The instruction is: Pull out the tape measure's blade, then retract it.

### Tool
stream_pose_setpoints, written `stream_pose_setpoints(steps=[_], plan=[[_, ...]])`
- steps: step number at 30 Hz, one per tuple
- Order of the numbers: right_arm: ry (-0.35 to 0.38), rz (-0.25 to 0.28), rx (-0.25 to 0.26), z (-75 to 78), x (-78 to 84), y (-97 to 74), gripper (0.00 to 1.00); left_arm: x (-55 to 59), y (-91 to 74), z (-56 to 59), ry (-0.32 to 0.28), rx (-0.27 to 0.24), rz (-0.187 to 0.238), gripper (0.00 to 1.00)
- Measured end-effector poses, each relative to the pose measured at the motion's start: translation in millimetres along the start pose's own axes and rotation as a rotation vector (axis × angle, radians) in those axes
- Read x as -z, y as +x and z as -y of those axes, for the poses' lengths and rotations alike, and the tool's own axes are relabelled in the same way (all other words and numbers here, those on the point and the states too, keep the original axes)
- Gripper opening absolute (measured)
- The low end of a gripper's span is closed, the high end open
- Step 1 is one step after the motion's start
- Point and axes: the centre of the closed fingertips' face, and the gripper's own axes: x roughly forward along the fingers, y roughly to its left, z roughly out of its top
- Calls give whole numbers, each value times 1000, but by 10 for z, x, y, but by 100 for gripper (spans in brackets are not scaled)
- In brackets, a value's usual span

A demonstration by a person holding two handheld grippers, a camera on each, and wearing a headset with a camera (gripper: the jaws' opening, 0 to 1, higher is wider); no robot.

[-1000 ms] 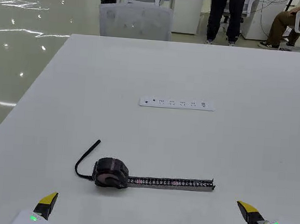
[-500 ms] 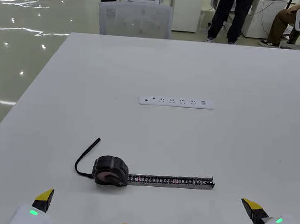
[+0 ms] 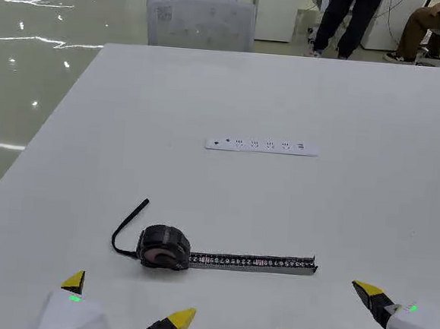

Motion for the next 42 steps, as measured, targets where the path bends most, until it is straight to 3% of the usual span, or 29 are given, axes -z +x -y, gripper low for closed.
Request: stream_pose_setpoints(steps=[6,12,16,18,24,32,42], plan=[[-60,-1,-24,116,-1,56,88,-56,59,-85,14,-50,16,100],[-88,-14,-67,227,4,123,84,15,184,-154,-23,-87,-14,100],[-123,-30,-95,275,31,153,79,19,239,-156,-36,-99,-19,100],[-134,-36,-134,301,45,184,75,19,291,-164,-60,-110,-27,100],[-207,-75,-187,380,110,269,67,8,401,-169,-61,-125,-34,99],[-303,-131,-285,446,181,391,62,-29,571,-164,-56,-143,-35,98],[-411,-186,-345,616,224,530,53,-47,752,-194,-48,-165,-53,97]])
